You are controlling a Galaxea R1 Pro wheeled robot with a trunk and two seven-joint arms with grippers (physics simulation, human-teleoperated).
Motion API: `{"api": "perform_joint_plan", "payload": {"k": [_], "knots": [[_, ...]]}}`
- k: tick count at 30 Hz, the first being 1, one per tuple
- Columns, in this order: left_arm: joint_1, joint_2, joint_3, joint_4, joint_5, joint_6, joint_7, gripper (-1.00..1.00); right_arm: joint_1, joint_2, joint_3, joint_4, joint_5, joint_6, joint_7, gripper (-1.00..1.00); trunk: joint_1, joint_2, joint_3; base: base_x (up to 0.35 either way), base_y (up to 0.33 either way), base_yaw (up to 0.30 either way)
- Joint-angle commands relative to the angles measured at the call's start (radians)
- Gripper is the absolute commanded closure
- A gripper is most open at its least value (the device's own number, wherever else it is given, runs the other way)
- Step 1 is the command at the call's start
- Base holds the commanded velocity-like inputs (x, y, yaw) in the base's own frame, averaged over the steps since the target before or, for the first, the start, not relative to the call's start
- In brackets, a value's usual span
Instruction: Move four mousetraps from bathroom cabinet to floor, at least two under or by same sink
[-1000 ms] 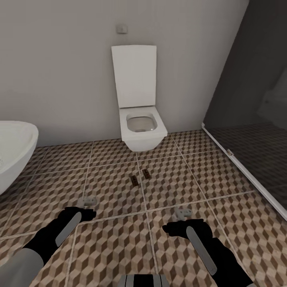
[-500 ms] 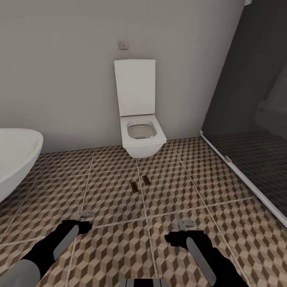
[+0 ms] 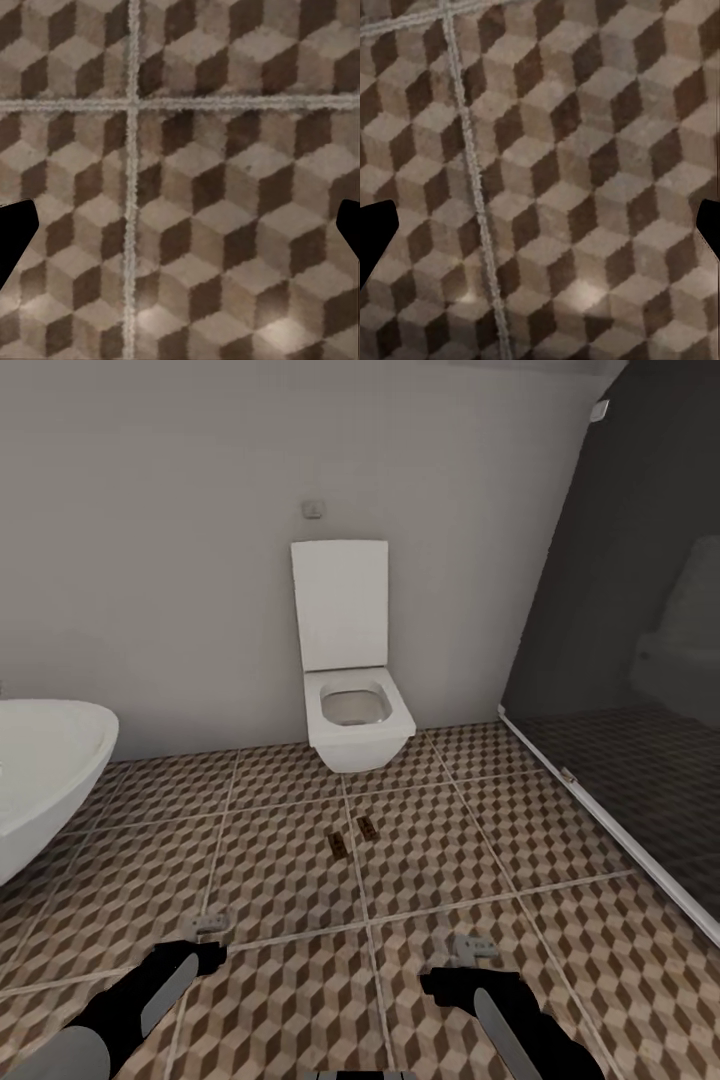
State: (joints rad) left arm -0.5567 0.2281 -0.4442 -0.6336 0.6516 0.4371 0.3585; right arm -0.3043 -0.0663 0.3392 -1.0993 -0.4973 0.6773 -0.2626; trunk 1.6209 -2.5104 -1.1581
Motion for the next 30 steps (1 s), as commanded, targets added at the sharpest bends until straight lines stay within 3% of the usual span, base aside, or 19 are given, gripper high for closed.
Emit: {"api": "perform_joint_plan", "payload": {"k": [1, 7, 16, 30], "knots": [[-0.001, -0.006, -0.009, 0.016, 0.010, -0.015, 0.010, -1.00, 0.001, -0.002, 0.004, 0.010, -0.011, -0.015, -0.010, -1.00, -0.001, 0.000, 0.003, 0.000, 0.000, 0.000], [0.002, -0.026, -0.015, 0.110, 0.010, -0.100, 0.008, -1.00, 0.007, -0.004, 0.006, 0.088, -0.010, -0.104, -0.009, -1.00, -0.003, 0.001, 0.026, 0.000, 0.000, 0.000], [0.017, -0.043, -0.027, 0.185, 0.010, -0.183, 0.006, -1.00, 0.009, -0.004, 0.010, 0.162, -0.011, -0.230, -0.008, -1.00, -0.007, 0.003, 0.061, 0.000, 0.000, 0.000], [0.054, -0.109, -0.031, 0.249, 0.010, -0.268, 0.006, -1.00, 0.010, -0.005, 0.013, 0.191, -0.010, -0.273, -0.008, -1.00, -0.014, 0.007, 0.115, 0.000, 0.000, 0.000]]}}
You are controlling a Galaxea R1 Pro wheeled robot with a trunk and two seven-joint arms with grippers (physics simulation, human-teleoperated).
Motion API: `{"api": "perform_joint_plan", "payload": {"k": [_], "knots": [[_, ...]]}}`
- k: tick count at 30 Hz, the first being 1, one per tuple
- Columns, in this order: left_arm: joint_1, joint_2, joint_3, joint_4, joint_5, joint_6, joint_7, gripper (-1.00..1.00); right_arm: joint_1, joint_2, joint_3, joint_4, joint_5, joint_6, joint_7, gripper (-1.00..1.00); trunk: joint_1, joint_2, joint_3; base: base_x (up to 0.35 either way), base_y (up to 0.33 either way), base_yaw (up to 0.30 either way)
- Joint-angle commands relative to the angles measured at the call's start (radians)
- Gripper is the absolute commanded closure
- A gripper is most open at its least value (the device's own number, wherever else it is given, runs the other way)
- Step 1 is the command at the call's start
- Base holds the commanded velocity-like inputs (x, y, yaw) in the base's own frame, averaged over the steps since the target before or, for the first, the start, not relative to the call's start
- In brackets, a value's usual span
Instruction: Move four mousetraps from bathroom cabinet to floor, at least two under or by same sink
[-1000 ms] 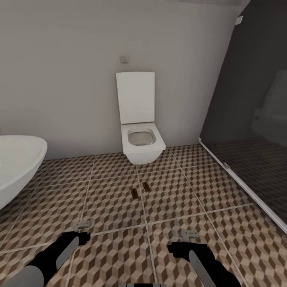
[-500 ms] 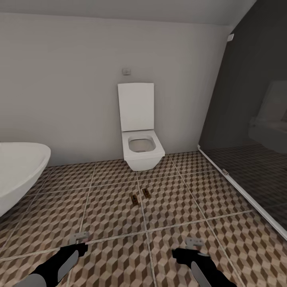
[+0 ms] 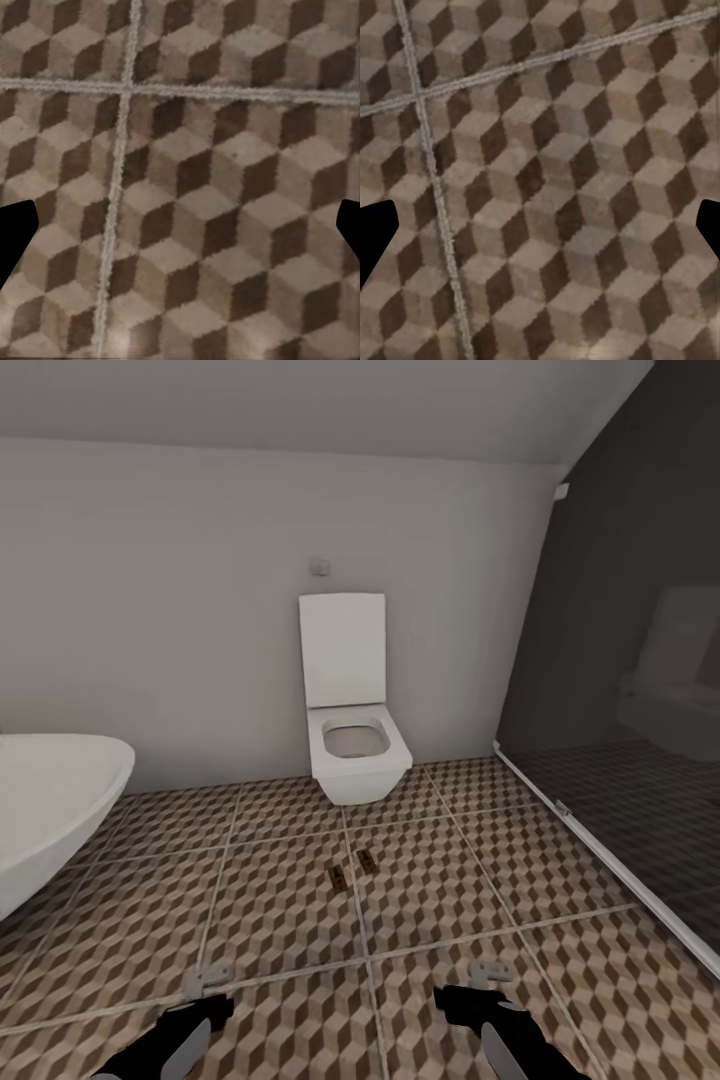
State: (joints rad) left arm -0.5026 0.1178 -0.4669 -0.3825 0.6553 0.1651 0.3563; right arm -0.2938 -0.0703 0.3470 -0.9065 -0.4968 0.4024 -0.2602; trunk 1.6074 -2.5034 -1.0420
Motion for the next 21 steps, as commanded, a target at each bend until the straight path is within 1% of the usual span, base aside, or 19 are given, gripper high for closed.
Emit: {"api": "perform_joint_plan", "payload": {"k": [1, 6, 16, 21], "knots": [[0.000, 0.001, -0.008, -0.003, 0.006, 0.004, 0.008, -1.00, -0.001, -0.001, 0.005, -0.002, -0.011, 0.002, -0.010, -1.00, -0.001, 0.000, 0.003, 0.000, 0.000, 0.000], [0.001, -0.012, -0.009, 0.064, 0.007, -0.060, 0.007, -1.00, -0.001, -0.001, 0.005, 0.000, -0.011, -0.001, -0.011, -1.00, -0.003, 0.001, 0.022, 0.000, 0.000, 0.000], [0.002, -0.017, -0.009, 0.102, 0.008, -0.113, 0.007, -1.00, -0.001, -0.001, 0.006, 0.003, -0.012, -0.003, -0.011, -1.00, -0.007, 0.003, 0.061, 0.000, 0.000, 0.000], [0.006, -0.017, -0.009, 0.114, 0.009, -0.128, 0.007, -1.00, -0.001, 0.000, 0.006, 0.007, -0.012, -0.004, -0.010, -1.00, -0.026, 0.038, 0.077, 0.000, 0.000, 0.000]]}}
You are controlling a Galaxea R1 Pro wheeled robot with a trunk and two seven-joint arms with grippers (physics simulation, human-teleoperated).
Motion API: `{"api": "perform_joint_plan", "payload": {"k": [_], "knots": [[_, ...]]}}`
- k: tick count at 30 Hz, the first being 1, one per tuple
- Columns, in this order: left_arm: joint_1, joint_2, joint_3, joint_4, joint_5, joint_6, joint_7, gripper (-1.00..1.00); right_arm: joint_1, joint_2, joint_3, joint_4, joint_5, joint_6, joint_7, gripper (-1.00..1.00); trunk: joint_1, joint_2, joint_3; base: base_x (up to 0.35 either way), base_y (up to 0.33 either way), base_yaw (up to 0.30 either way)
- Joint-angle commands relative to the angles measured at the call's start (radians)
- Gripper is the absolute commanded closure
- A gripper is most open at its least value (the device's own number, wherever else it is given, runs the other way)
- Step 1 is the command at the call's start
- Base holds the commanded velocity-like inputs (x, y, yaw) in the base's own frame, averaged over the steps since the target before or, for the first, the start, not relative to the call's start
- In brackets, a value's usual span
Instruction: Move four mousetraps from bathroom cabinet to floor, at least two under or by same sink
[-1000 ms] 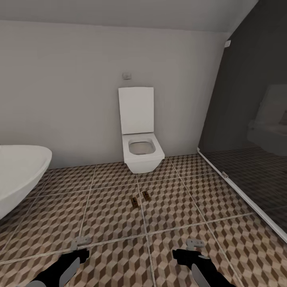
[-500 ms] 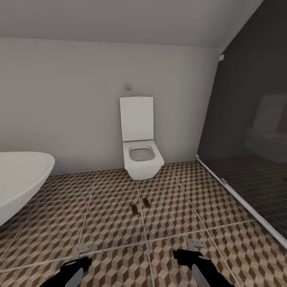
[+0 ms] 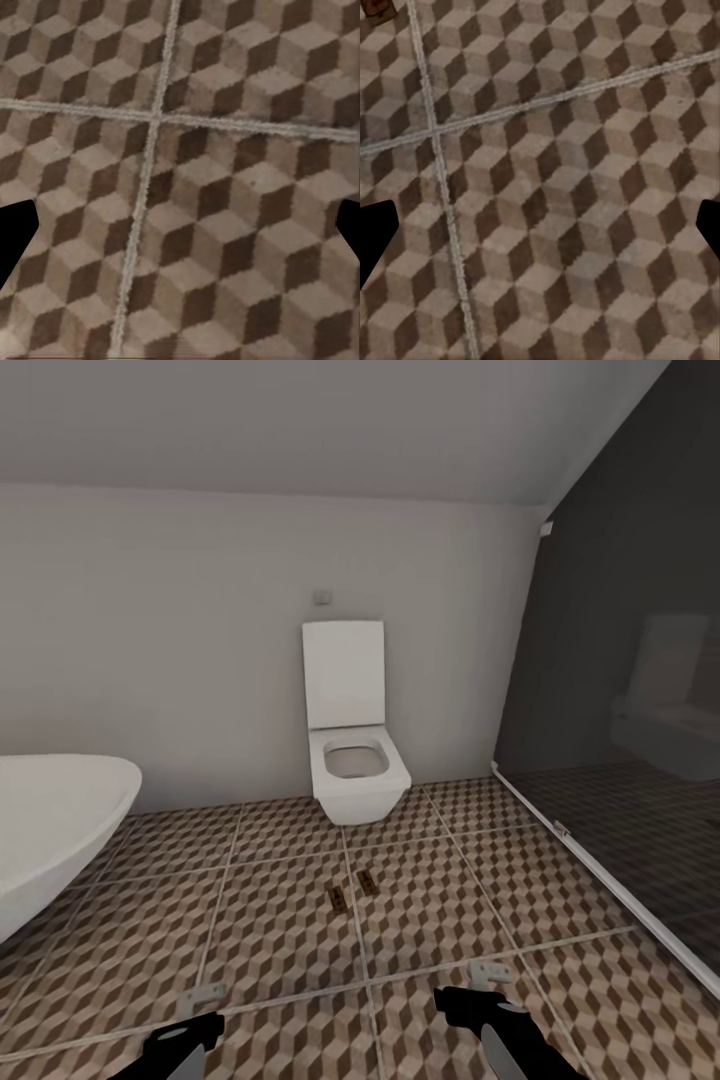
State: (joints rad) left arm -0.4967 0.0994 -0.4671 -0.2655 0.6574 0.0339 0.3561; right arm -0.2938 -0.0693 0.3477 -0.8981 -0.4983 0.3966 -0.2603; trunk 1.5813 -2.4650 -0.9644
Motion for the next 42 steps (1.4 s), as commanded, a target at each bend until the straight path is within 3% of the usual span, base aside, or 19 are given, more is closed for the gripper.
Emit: {"api": "perform_joint_plan", "payload": {"k": [1, 18, 26, 28, 42], "knots": [[0.001, 0.001, -0.008, 0.002, 0.007, 0.000, 0.007, -1.00, -0.001, -0.001, 0.005, -0.001, -0.011, 0.002, -0.010, -1.00, -0.004, 0.007, 0.002, 0.000, 0.000, 0.000], [0.022, -0.001, -0.009, 0.017, 0.006, -0.012, 0.006, -1.00, -0.001, 0.007, 0.009, 0.048, -0.010, -0.012, -0.011, -1.00, -0.069, 0.126, 0.055, 0.000, 0.000, 0.000], [0.043, -0.003, -0.009, 0.018, 0.004, -0.020, 0.006, -1.00, -0.001, 0.011, 0.044, 0.126, -0.011, -0.109, -0.011, -1.00, -0.100, 0.182, 0.081, 0.000, 0.000, 0.000], [0.054, -0.004, -0.009, 0.018, 0.004, -0.037, 0.006, -1.00, -0.001, 0.013, 0.067, 0.174, -0.011, -0.159, -0.011, -1.00, -0.108, 0.196, 0.087, 0.000, 0.000, 0.000], [0.089, -0.008, -0.010, 0.020, 0.004, -0.071, 0.005, -1.00, -0.001, 0.014, 0.095, 0.275, -0.012, -0.218, -0.011, -1.00, -0.161, 0.294, 0.131, 0.000, 0.000, 0.000]]}}
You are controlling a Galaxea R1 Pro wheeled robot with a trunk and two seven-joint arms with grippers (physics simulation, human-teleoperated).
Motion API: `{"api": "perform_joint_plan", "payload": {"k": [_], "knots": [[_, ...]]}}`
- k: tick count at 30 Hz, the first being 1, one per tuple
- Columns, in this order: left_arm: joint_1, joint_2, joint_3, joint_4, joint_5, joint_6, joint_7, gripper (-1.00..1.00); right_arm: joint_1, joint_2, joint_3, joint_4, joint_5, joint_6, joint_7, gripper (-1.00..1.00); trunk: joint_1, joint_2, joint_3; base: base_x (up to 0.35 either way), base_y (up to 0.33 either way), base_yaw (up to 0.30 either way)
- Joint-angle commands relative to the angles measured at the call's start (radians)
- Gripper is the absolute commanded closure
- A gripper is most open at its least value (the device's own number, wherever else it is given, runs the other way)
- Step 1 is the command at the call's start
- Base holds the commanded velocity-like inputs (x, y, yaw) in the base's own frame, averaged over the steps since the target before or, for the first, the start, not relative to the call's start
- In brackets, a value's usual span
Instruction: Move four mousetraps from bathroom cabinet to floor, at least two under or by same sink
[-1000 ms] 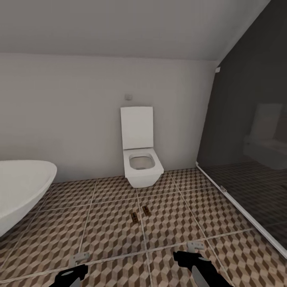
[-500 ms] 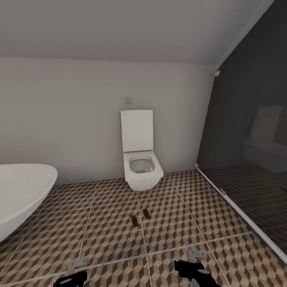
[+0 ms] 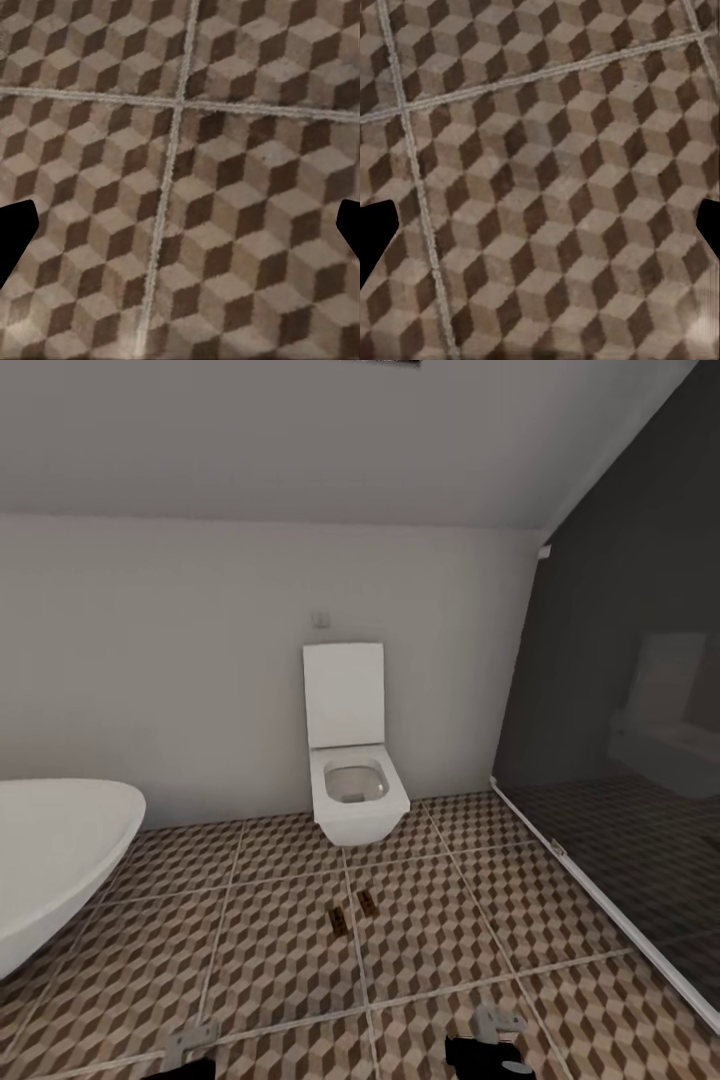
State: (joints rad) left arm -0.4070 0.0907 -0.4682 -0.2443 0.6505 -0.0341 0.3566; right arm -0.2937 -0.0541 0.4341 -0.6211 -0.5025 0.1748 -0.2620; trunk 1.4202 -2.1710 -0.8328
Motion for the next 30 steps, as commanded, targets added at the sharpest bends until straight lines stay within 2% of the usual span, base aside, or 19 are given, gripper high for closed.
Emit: {"api": "perform_joint_plan", "payload": {"k": [1, 9, 13, 18, 30], "knots": [[0.002, 0.000, -0.008, -0.001, 0.011, -0.007, 0.004, -1.00, -0.001, -0.002, 0.009, 0.011, -0.008, 0.001, -0.009, -1.00, -0.004, 0.007, 0.002, 0.000, 0.000, 0.000], [0.019, -0.004, -0.008, 0.001, 0.011, -0.048, 0.004, -1.00, -0.001, -0.001, 0.011, 0.087, -0.008, -0.065, -0.009, -1.00, -0.035, 0.063, 0.027, 0.000, 0.000, 0.000], [0.034, -0.007, -0.008, 0.002, 0.012, -0.076, 0.001, -1.00, -0.001, 0.000, 0.012, 0.160, -0.008, -0.142, -0.009, -1.00, -0.050, 0.091, 0.040, 0.000, 0.000, 0.000], [0.041, -0.009, -0.007, 0.003, 0.013, -0.088, -0.017, -1.00, -0.001, 0.000, 0.012, 0.216, -0.009, -0.185, -0.009, -1.00, -0.069, 0.126, 0.056, 0.000, 0.000, 0.000], [0.052, -0.009, -0.007, 0.053, 0.015, -0.098, -0.056, -1.00, -0.001, 0.000, 0.008, 0.290, -0.018, -0.211, -0.009, -1.00, -0.115, 0.210, 0.093, 0.000, 0.000, 0.000]]}}
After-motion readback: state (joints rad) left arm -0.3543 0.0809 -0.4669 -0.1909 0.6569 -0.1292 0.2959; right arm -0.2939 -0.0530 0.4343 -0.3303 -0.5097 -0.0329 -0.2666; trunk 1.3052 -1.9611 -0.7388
